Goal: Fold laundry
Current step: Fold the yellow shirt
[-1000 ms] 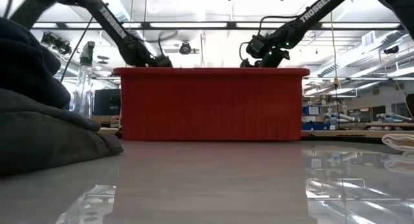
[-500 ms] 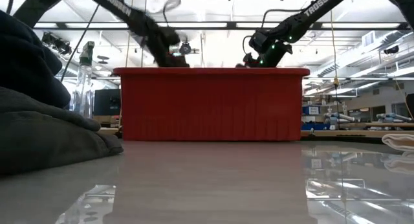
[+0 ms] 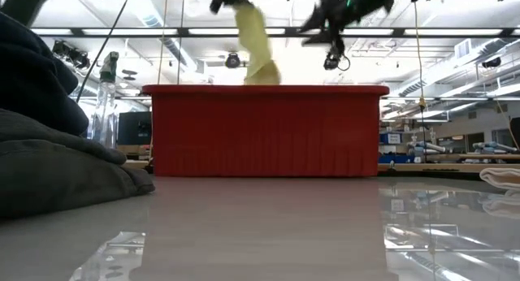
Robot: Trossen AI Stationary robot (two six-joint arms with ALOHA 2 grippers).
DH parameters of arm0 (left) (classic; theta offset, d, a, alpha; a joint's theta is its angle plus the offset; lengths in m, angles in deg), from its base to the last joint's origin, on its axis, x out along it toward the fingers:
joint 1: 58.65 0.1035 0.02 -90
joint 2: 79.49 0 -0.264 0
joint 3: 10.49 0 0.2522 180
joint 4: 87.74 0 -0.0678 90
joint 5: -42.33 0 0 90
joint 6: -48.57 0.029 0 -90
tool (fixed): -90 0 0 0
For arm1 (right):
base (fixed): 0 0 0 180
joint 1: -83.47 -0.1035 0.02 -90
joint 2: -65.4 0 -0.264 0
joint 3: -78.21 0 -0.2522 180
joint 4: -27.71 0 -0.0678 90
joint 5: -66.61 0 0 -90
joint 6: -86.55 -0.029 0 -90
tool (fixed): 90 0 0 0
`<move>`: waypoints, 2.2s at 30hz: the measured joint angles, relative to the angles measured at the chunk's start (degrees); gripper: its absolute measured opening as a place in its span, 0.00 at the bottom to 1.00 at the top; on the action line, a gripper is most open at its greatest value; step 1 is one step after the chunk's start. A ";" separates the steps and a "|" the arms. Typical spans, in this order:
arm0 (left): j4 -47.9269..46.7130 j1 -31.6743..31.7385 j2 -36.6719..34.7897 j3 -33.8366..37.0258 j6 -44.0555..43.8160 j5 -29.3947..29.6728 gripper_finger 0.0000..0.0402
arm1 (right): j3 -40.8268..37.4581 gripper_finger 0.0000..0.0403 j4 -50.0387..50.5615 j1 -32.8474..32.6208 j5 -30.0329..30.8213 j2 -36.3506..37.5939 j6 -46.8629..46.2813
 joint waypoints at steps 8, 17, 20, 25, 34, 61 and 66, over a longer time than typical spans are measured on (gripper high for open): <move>1.59 -9.85 -4.23 0.35 -3.91 -0.03 0.00 | 0.02 0.51 6.64 -9.53 7.37 7.19 2.97; 0.19 -21.47 -4.24 0.39 -10.69 -8.25 0.00 | -0.04 0.54 16.62 -20.29 20.35 4.64 -2.51; -0.44 -27.08 -4.45 0.41 -11.55 -20.98 0.00 | -0.04 0.53 20.19 -22.49 28.31 5.83 -2.60; 1.79 -38.66 -5.33 0.41 -15.25 -31.61 0.00 | -0.04 0.53 21.45 -23.72 28.99 9.90 -2.23; 9.20 -51.90 -6.97 0.39 -20.13 -12.65 0.00 | 0.00 0.53 22.77 -25.79 28.64 16.62 -4.65; 6.57 -76.46 -7.19 0.39 -23.42 -1.25 0.00 | -0.01 0.53 26.10 -69.73 50.78 0.27 -45.08; -1.77 -77.57 -7.17 0.39 -28.80 8.16 0.00 | -0.04 0.53 24.81 -73.93 51.32 -6.39 -53.47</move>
